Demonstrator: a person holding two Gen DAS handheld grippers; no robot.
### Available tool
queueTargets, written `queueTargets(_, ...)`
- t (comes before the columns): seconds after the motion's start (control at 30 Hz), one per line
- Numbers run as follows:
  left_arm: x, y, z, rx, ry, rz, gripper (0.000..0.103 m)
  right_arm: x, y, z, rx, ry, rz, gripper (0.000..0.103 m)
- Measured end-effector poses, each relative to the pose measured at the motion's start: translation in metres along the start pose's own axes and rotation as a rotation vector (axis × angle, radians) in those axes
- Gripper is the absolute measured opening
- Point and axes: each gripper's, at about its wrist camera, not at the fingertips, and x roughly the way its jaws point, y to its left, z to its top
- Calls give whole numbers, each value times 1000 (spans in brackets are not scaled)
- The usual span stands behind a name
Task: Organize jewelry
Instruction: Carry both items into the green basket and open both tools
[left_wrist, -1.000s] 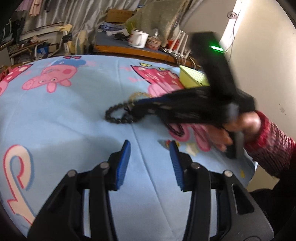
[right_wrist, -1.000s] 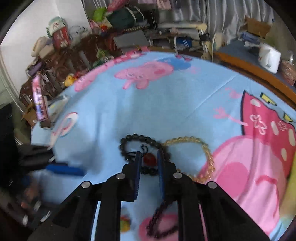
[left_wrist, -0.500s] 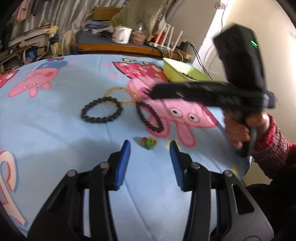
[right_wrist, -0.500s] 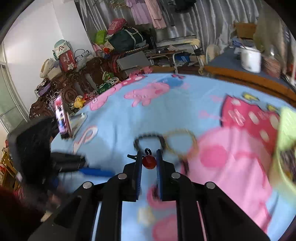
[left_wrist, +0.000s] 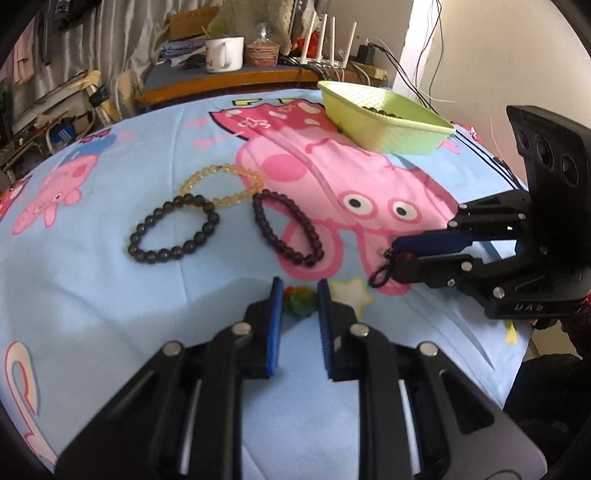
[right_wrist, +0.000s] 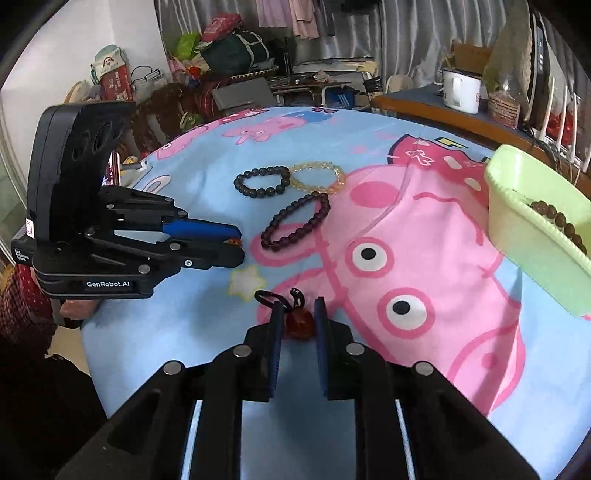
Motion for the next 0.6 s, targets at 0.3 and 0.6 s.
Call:
queueTargets(0.3, 1, -11, 5, -16, 7, -59, 17, 0, 2, 1, -54, 9, -1, 0)
queueTargets(0.6, -2, -40, 100, 43, -132, -188, 17, -90, -89, 15, 218, -266, -135, 0)
